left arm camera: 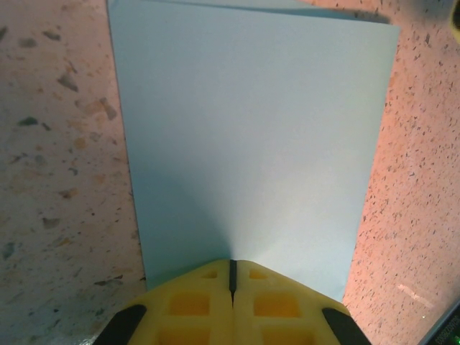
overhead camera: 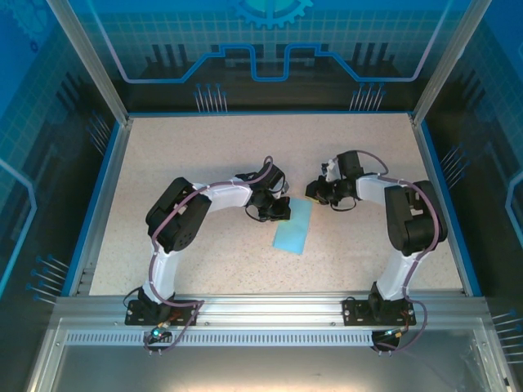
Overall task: Fold a paper plane with a square sheet of paper (pick it up from the middle)
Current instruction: Fold the square sheet of paper in half at the center of the table.
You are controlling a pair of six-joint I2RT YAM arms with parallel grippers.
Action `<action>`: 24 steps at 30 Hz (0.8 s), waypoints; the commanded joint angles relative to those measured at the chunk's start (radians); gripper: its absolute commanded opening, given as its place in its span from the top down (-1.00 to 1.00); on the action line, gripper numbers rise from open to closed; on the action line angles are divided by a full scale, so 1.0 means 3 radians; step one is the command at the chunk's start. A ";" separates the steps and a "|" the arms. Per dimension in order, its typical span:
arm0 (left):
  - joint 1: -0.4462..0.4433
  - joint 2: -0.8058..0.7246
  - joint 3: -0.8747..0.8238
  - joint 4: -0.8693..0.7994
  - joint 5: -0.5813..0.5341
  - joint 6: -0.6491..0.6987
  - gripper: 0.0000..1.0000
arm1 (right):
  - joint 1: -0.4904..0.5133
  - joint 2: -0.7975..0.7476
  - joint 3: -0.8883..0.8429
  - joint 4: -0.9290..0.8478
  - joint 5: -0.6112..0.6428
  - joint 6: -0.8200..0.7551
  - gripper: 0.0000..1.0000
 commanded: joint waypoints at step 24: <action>0.0024 0.0001 0.0041 -0.0180 0.0047 0.0056 1.00 | 0.0185 -0.0452 -0.0568 0.0067 0.0031 0.0197 0.62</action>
